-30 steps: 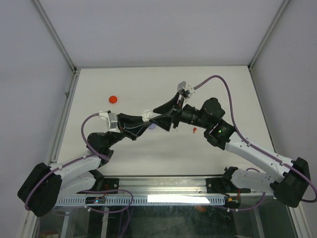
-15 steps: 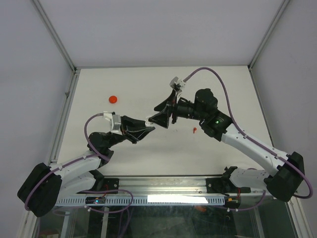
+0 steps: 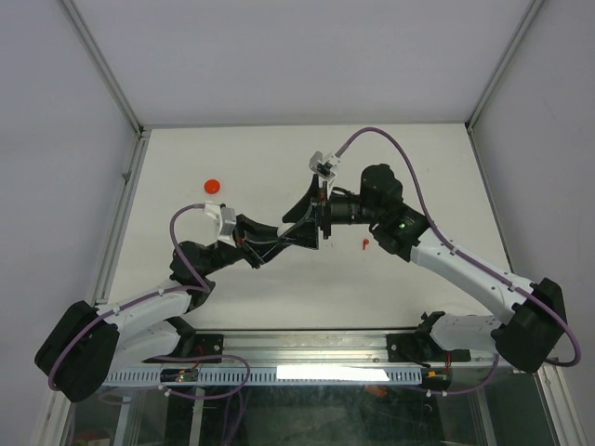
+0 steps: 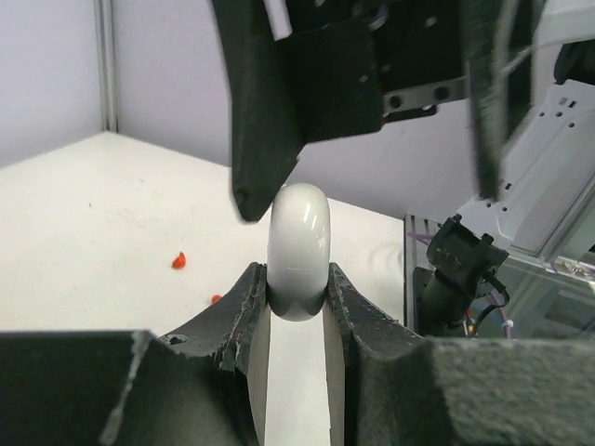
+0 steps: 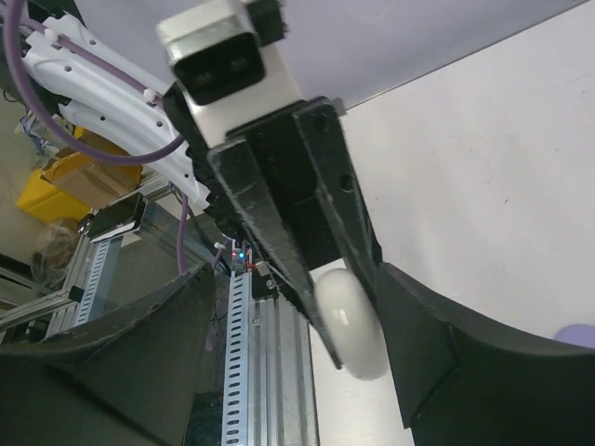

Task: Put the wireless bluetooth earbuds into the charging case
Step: Close the charging case, then place the charging case at the center of the board.

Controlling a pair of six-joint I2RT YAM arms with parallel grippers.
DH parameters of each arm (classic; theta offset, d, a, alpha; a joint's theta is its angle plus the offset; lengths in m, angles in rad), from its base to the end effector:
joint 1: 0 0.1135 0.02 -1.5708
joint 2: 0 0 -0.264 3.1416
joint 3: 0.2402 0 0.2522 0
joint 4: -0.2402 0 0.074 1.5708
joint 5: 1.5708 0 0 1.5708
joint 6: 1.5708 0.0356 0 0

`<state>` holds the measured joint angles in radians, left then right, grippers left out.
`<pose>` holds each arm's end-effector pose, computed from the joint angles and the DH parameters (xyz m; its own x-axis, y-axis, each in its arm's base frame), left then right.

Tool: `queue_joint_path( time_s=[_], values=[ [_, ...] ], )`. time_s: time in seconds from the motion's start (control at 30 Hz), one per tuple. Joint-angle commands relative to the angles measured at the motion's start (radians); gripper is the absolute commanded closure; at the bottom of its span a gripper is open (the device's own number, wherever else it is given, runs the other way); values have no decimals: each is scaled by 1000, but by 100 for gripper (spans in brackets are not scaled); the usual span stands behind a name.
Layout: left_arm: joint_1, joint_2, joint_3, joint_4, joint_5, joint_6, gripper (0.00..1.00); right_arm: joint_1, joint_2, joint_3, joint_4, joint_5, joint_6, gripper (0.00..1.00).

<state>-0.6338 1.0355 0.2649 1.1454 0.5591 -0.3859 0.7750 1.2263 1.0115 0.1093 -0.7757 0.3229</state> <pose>0.1498 -0.1336 0.2511 -0.0654 -0.3479 -0.9352 0.9446 0.2804 -0.1704 0.1839 0.2150 0.3579 -0.3877 -0.0626 -0.9196 -0.9216 0.0450 0.3855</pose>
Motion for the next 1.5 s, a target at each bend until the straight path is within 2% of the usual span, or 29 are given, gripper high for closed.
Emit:
queue_joint_path(
  time_s=[0.0, 0.17, 0.37, 0.53, 0.7, 0.93, 1.17, 1.3, 1.47],
  values=[
    [3, -16, 36, -112, -59, -82, 100, -5, -64, 9, 63, -39, -13, 28],
    [3, -21, 44, -240, -90, -161, 100, -13, -99, -38, 51, 57, -43, 28],
    [3, -15, 53, -442, -149, -281, 100, -13, -207, -136, -27, 401, -133, 26],
    [2, 47, 35, -545, -201, -430, 100, -12, -261, -227, -41, 587, -130, 25],
    [1, 180, 41, -582, -208, -571, 98, -11, -286, -262, -54, 670, -129, 25],
    [2, 354, 71, -611, -256, -666, 95, -13, -339, -300, -67, 714, -151, 25],
    [51, 535, 174, -671, -243, -686, 86, -13, -365, -319, -81, 739, -174, 25],
    [92, 605, 232, -712, -244, -682, 69, -12, -373, -315, -101, 747, -189, 25],
    [118, 661, 308, -765, -249, -649, 56, -13, -376, -310, -101, 753, -195, 25]
  ],
)
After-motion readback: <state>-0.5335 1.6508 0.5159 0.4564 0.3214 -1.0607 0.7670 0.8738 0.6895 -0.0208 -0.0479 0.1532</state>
